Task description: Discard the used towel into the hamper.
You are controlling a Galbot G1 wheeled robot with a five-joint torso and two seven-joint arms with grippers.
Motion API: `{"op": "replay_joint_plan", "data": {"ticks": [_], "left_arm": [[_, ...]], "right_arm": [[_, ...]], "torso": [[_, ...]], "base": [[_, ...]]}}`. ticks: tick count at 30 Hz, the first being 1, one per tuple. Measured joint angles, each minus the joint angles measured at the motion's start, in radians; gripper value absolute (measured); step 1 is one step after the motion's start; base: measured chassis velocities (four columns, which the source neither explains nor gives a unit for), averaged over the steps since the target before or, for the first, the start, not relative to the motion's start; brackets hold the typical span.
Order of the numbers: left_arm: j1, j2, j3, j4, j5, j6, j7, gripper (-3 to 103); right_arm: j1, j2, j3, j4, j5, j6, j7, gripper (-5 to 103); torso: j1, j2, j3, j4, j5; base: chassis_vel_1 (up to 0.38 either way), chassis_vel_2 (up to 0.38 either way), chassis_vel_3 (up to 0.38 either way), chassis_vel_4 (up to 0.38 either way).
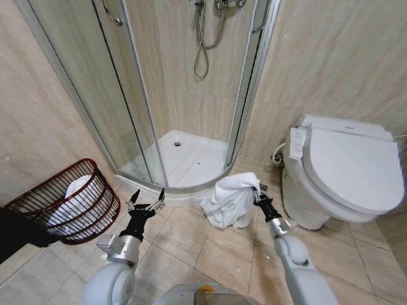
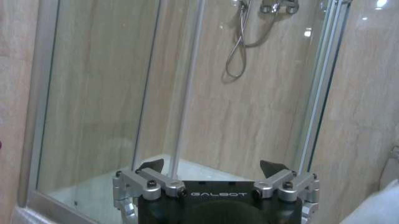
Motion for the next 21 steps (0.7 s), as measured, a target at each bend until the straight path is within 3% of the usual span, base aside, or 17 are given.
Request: {"op": "replay_joint_plan", "data": {"ticks": [8, 21], "left_arm": [[0.000, 0.000, 0.000, 0.000, 0.000, 0.000, 0.000, 100], [0.000, 0.000, 0.000, 0.000, 0.000, 0.000, 0.000, 100]], "right_arm": [[-0.121, -0.026, 0.102, 0.300, 0.072, -0.013, 0.035, 7], [-0.195, -0.041, 0.274, 0.524, 0.155, -0.043, 0.087, 7]], "torso": [[0.000, 0.000, 0.000, 0.0000, 0.0000], [0.000, 0.000, 0.000, -0.0001, 0.0000]], "base": [[0.000, 0.000, 0.000, 0.000], [0.000, 0.000, 0.000, 0.000]]}}
